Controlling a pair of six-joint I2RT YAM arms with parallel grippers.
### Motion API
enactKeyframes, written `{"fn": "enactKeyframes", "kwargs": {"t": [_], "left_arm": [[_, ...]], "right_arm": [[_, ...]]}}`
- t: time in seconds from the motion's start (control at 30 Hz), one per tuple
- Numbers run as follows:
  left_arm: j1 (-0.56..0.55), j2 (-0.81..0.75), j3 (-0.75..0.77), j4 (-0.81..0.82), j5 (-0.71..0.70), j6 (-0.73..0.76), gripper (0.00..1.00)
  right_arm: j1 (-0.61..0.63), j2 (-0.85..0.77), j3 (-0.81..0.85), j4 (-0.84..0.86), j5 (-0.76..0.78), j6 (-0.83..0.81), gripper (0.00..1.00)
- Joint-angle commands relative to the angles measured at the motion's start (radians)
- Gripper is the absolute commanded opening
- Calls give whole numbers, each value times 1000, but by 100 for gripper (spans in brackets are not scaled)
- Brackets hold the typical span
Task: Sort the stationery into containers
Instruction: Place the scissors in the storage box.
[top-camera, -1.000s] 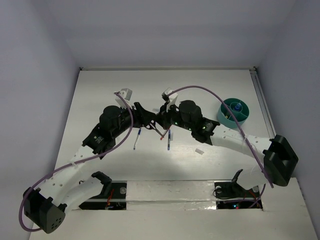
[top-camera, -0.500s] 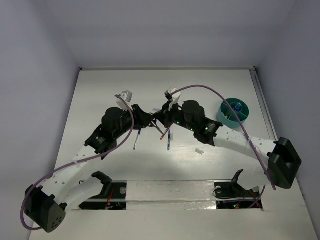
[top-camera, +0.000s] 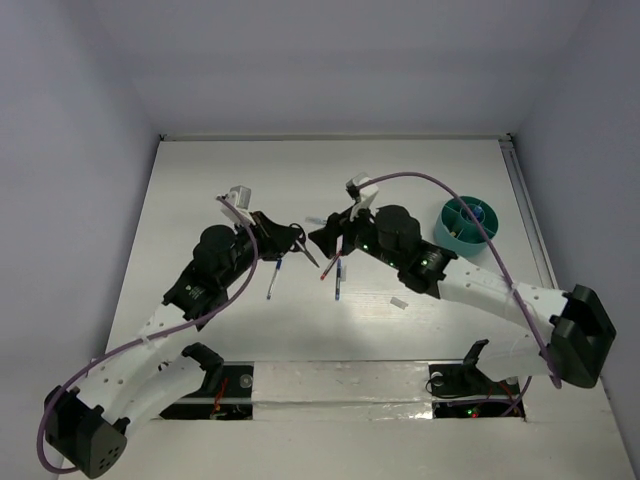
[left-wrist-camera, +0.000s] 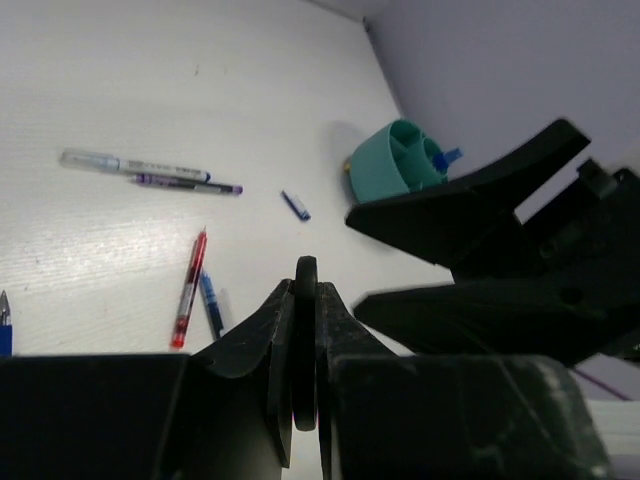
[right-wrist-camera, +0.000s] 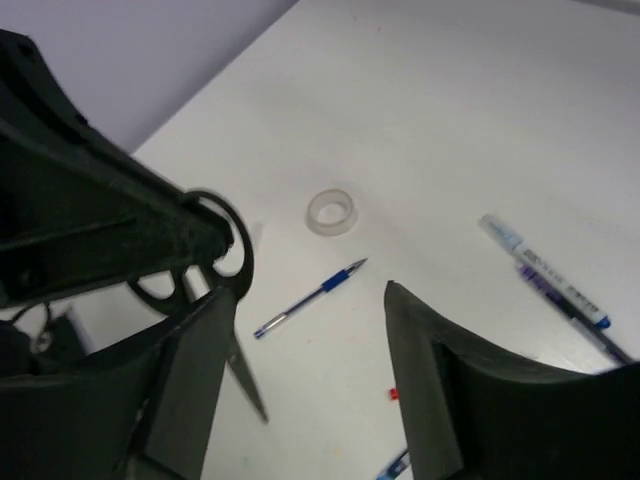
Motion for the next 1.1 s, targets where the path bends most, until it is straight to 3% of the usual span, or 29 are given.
{"fn": "enactKeyframes", "kwargs": {"t": [0.0, 0.07, 0.13, 0.23, 0.33, 0.5, 1.0, 1.07], "left_arm": [[3, -72, -45, 180, -68, -68, 0], [3, -91, -67, 228, -97, -114, 0], [12, -111, -82, 286, -128, -158, 0], [12, -117, -93, 332, -133, -206, 0], [12, -119, -137, 455, -120, -290, 0], [12, -120, -188, 619, -77, -373, 0], [12, -175, -228, 638, -57, -390, 0], [12, -177, -231, 635, -57, -389, 0]], "right_arm": [[10, -141, -54, 48, 29, 94, 71], [10, -195, -113, 78, 14, 141, 75], [10, -287, -188, 187, -42, 204, 89], [10, -318, -258, 283, -90, 284, 96], [10, -294, -326, 441, -164, 397, 98], [10, -217, -331, 555, -222, 451, 98], [10, -10, -205, 800, -208, 441, 57], [10, 7, -191, 803, -205, 425, 55]]}}
